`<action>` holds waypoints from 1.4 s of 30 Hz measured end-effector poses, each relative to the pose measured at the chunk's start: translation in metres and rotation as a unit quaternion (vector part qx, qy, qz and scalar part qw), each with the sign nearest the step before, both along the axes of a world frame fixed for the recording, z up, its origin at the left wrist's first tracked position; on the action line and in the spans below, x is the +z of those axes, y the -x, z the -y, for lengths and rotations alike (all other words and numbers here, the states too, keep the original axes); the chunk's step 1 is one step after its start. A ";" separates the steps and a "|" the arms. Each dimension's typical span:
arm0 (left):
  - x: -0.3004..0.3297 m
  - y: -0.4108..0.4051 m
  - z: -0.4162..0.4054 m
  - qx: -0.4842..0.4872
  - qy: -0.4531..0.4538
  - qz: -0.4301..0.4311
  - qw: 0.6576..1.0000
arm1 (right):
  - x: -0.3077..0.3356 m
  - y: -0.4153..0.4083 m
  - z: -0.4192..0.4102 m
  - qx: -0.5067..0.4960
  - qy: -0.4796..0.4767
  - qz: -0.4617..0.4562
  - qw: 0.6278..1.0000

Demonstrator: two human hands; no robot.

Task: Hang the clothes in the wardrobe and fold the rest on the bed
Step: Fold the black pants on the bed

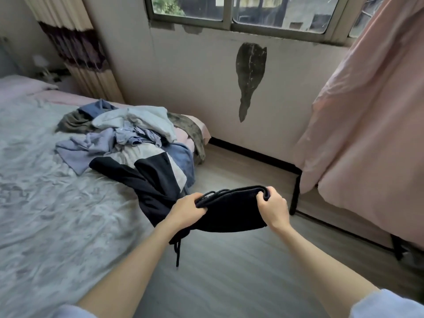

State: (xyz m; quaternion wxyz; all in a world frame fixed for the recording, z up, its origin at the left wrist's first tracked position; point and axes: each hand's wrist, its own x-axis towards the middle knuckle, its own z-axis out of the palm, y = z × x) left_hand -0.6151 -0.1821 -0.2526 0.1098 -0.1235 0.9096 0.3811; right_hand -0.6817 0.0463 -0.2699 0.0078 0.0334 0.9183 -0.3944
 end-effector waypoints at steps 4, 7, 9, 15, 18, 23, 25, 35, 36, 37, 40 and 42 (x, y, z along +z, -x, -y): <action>0.035 0.032 -0.025 -0.040 -0.012 -0.034 0.999 | 0.035 0.015 -0.024 -0.066 0.022 -0.087 0.994; 0.060 0.057 -0.057 -0.069 -0.022 -0.069 0.995 | 0.059 0.029 -0.050 -0.125 0.016 -0.160 0.979; 0.077 0.074 -0.082 -0.087 -0.031 -0.090 0.992 | 0.073 0.037 -0.072 -0.158 0.027 -0.200 0.967; 0.134 0.120 -0.133 -0.122 -0.080 -0.132 0.980 | 0.113 0.063 -0.126 -0.223 0.058 -0.287 0.930; 0.156 0.135 -0.141 -0.107 -0.153 -0.121 0.975 | 0.132 0.075 -0.134 -0.224 0.094 -0.295 0.924; 0.179 0.155 -0.130 -0.016 -0.283 -0.036 0.958 | 0.163 0.093 -0.130 -0.161 0.150 -0.276 0.936; 0.181 0.157 -0.124 0.027 -0.307 0.006 0.951 | 0.171 0.098 -0.125 -0.114 0.166 -0.262 0.944; 0.189 0.149 -0.125 0.113 -0.483 0.067 0.866 | 0.184 0.084 -0.074 0.177 0.266 -0.173 0.932; 0.191 0.148 -0.124 0.111 -0.501 0.066 0.856 | 0.185 0.082 -0.070 0.185 0.278 -0.170 0.927; 0.194 0.148 -0.125 0.105 -0.518 0.068 0.846 | 0.186 0.081 -0.066 0.192 0.286 -0.170 0.923; 0.201 0.143 -0.125 0.092 -0.554 0.058 0.825 | 0.188 0.078 -0.057 0.233 0.295 -0.161 0.913; 0.205 0.138 -0.123 0.090 -0.570 0.039 0.816 | 0.189 0.075 -0.053 0.287 0.296 -0.124 0.903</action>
